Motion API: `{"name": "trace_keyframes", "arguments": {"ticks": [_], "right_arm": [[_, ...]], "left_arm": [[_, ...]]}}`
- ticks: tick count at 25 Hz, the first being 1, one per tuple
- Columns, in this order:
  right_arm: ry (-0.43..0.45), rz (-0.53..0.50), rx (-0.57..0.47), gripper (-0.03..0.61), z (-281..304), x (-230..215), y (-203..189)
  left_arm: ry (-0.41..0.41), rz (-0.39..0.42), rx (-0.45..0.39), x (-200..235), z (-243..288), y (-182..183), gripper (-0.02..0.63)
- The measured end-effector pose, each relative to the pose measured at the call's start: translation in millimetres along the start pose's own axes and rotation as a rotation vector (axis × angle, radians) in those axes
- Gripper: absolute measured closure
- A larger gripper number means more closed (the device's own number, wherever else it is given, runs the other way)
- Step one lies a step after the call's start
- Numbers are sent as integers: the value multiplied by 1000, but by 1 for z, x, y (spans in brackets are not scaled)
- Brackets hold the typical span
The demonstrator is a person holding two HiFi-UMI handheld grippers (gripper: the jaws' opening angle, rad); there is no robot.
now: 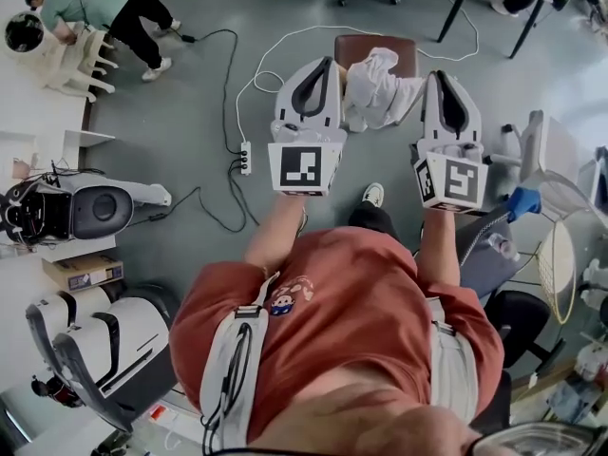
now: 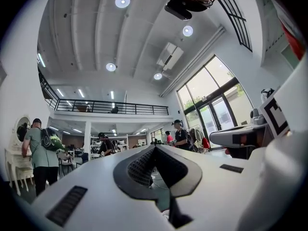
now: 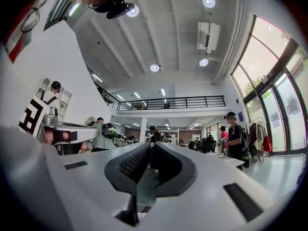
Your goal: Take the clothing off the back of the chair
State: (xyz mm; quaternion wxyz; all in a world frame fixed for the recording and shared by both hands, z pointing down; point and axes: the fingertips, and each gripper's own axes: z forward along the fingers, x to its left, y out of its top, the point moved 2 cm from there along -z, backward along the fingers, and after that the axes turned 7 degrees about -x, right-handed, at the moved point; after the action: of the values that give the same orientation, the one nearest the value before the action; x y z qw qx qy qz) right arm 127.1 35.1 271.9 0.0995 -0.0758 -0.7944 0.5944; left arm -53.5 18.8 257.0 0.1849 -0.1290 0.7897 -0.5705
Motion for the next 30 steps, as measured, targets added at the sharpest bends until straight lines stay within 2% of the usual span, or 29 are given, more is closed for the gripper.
{"name": "trace_keyframes", "arguments": {"ticks": [3, 8, 11, 14, 20, 30], "right_arm": [[2, 6, -4, 538, 28, -32, -6], [3, 23, -4, 537, 63, -74, -21], [-12, 52, -1, 538, 78, -92, -27], [-4, 59, 1, 538, 93, -100, -28], [-3, 68, 20, 538, 121, -94, -48], [-6, 27, 20, 538, 195, -40, -66]], "left_arm": [[4, -2, -7, -7, 40, -3, 600], [7, 6, 47, -17, 91, -19, 600], [10, 15, 2, -19, 116, -22, 600], [19, 16, 12, -16, 131, -23, 600], [17, -3, 57, 5, 147, -45, 600], [17, -24, 51, 91, 164, -77, 600]]}}
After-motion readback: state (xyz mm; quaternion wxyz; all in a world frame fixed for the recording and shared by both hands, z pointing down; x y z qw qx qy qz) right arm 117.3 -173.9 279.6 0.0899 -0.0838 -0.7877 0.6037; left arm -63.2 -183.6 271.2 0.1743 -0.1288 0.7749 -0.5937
